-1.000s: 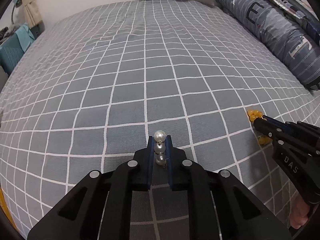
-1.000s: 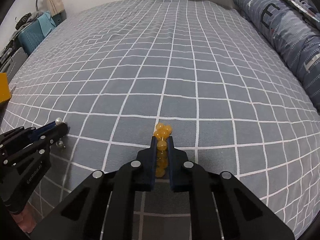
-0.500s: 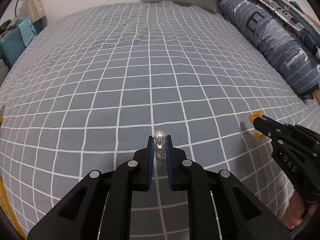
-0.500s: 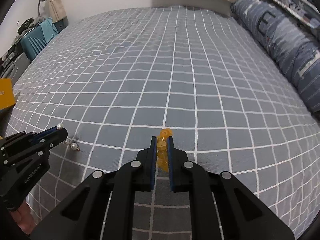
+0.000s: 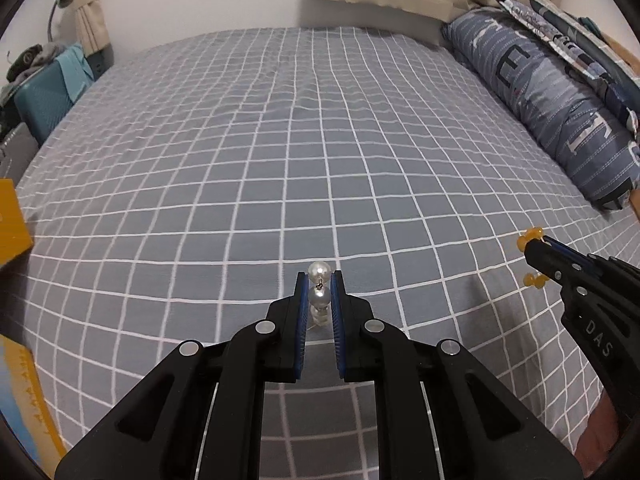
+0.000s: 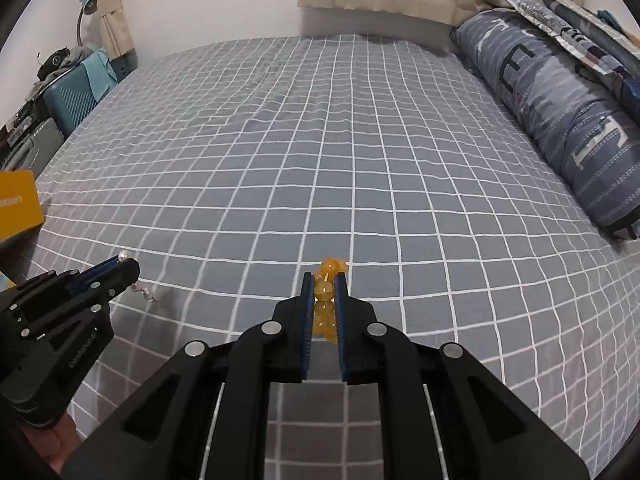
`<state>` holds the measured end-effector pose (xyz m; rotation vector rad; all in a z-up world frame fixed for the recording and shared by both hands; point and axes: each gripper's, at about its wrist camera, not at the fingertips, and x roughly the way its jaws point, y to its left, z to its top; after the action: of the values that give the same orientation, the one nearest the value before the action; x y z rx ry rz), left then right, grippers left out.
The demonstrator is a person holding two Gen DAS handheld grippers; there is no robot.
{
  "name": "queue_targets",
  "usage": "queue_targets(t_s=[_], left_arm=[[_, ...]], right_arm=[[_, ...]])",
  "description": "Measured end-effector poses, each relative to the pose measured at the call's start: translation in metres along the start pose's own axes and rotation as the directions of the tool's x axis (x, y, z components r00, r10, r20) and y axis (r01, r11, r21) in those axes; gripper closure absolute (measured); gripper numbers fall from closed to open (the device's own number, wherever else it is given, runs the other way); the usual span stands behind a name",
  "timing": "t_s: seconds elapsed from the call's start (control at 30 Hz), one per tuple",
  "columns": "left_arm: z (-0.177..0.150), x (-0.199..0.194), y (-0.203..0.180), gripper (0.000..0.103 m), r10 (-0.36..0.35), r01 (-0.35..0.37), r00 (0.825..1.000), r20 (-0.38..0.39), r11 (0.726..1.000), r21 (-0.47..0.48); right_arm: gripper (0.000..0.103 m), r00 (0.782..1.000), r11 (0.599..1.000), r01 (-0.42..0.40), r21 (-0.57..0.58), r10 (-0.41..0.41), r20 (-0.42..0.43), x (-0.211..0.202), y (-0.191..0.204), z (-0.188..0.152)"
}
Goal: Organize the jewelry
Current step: 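Lift and carry the earring and yellow bracelet over the white box with both tools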
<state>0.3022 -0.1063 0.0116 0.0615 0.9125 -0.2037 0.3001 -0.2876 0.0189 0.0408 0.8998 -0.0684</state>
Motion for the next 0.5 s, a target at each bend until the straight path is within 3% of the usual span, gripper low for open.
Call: queue_targets(t_s=[0.5], left_arm=[[-0.016, -0.085, 0.047, 0.092, 0.000, 0.003, 0.999, 0.049, 0.999, -0.048]], right_arm=[[0.094, 0.999, 0.999, -0.041, 0.018, 0.041, 0.026, -0.067, 0.048, -0.013]])
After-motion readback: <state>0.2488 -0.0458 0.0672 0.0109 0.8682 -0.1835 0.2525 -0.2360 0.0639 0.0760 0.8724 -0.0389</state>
